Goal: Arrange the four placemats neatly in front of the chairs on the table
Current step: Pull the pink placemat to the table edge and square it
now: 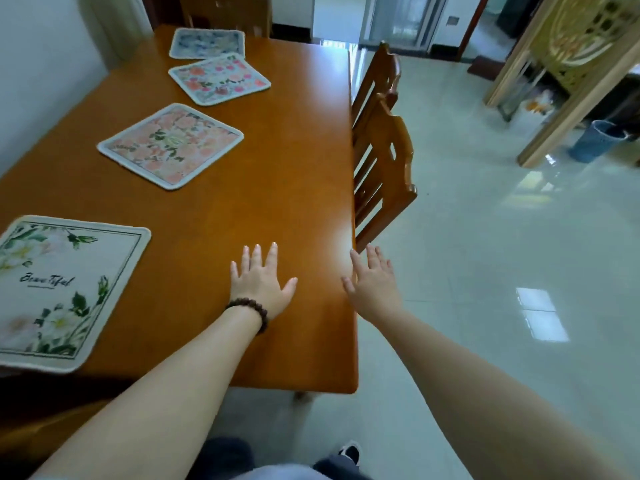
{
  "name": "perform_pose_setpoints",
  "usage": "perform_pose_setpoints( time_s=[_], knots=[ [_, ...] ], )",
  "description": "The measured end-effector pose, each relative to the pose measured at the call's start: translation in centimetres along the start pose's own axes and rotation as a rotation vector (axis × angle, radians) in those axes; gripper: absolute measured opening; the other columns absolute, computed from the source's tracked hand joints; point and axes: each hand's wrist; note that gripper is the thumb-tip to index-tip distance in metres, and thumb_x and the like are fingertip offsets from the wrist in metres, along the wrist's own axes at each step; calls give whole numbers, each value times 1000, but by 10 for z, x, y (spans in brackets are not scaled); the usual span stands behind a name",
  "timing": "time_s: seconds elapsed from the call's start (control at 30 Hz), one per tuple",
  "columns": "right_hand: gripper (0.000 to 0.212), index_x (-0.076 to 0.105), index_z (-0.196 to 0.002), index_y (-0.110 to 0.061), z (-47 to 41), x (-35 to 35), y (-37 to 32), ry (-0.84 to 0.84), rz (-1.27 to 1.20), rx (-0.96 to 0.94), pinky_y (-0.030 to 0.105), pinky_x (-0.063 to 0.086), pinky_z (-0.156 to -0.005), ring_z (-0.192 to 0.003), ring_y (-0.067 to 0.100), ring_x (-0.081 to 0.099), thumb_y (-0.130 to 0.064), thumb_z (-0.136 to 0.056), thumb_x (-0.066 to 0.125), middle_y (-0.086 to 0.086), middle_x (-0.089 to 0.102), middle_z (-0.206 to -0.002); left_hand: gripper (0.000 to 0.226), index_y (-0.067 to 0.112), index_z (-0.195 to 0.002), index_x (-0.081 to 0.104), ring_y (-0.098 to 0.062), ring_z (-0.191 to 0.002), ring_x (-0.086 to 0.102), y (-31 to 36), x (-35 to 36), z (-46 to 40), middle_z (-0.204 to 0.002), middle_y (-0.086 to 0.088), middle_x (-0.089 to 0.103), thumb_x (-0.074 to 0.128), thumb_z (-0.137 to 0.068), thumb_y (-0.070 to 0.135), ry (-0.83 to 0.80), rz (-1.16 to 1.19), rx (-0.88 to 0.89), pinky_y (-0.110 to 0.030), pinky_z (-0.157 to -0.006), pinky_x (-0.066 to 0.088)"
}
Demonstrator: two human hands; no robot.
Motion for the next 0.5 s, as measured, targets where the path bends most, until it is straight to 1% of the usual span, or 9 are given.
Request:
perform_pose_setpoints(
  time_s=[0.2, 0.37, 0.5],
  knots=[
    [59, 18, -151, -23, -16, -30, 64, 37, -48, -97, 44, -1, -117, -146, 29, -4, -47, -99, 31, 14, 3, -160, 76, 22, -153, 2, -29, -146, -2, 60, -3, 8, -160, -11, 4, 36, -94, 58, 33, -13, -80, -50, -117, 8],
    [57, 27, -149, -23, -42, -44, 93, 68, -57, -145, 42, -3, -114, -146, 30, -1, -48, -98, 35, 14, 8, -159, 76, 21, -153, 3, -30, -146, -2, 93, -8, -2, -160, -11, 4, 36, -94, 57, 55, -23, -106, -51, -116, 8],
    [55, 32, -147, -21, -63, -58, 109, 87, -62, -211, 42, -2, -115, -146, 30, -2, -47, -98, 37, 15, 9, -159, 77, 21, -153, 4, -30, -146, -1, 115, -2, -21, -160, -11, 6, 36, -93, 58, 94, -29, -123, -51, -116, 8]
  ],
)
Point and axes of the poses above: each hand's wrist, its own z-axis away from the middle knuckle, its own x-axis out of the palm, y = z × x
